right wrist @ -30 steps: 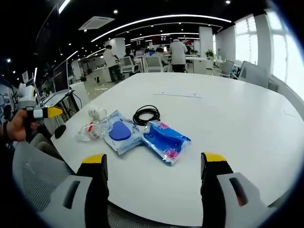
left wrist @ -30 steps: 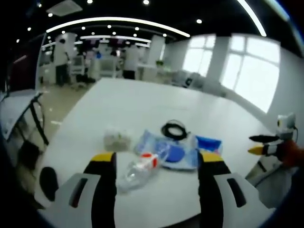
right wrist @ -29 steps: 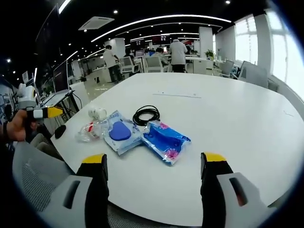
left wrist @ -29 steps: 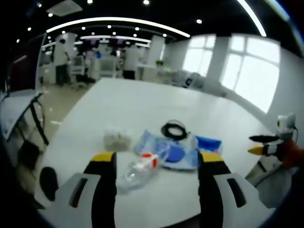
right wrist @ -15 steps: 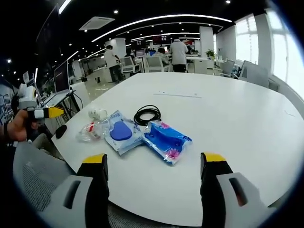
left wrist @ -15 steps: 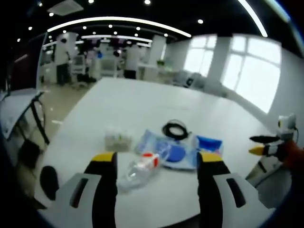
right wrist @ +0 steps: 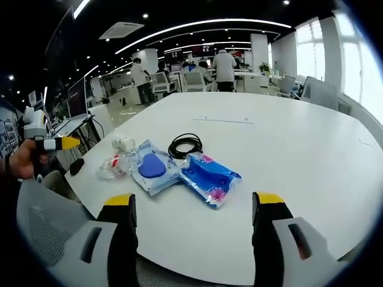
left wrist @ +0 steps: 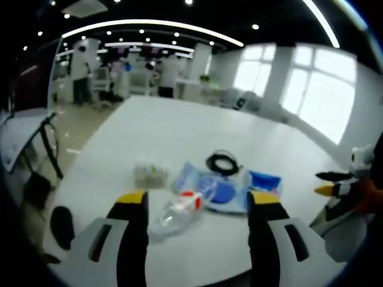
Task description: Arrange the tabletop items into an orderly group along one side of the table until the central work area is clear of visible clutter.
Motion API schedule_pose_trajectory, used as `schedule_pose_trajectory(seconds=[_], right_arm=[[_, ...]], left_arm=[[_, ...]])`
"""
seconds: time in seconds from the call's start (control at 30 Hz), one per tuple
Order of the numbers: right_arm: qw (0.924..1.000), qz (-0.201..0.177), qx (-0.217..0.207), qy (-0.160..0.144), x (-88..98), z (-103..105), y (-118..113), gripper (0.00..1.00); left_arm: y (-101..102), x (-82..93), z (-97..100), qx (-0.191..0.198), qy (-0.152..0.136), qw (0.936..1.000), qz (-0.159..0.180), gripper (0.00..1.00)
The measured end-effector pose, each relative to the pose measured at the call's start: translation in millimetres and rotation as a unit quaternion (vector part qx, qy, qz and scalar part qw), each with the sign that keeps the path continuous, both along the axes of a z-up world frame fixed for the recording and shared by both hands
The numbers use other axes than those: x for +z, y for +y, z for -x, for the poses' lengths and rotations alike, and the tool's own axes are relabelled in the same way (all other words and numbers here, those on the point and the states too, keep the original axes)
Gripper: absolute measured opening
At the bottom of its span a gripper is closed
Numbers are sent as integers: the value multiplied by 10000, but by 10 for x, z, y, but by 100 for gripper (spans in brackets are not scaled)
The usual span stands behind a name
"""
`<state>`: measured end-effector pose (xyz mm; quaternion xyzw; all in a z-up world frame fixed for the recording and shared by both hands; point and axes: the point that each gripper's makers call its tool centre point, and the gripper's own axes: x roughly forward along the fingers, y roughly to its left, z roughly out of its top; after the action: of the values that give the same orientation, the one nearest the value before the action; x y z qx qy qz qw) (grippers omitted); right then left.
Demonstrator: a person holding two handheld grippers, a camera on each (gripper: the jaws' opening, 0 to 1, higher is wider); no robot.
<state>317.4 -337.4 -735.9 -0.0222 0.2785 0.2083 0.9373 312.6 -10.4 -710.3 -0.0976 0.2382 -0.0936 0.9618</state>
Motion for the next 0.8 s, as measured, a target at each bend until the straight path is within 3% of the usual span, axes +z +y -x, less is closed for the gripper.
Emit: schedule_pose_trajectory(seconds=[0.8], right_arm=[[10000,-2,19,-16,0,-8,13,79]], left_arm=[[-3,-10,-3,-14,2,10000,-7,63]])
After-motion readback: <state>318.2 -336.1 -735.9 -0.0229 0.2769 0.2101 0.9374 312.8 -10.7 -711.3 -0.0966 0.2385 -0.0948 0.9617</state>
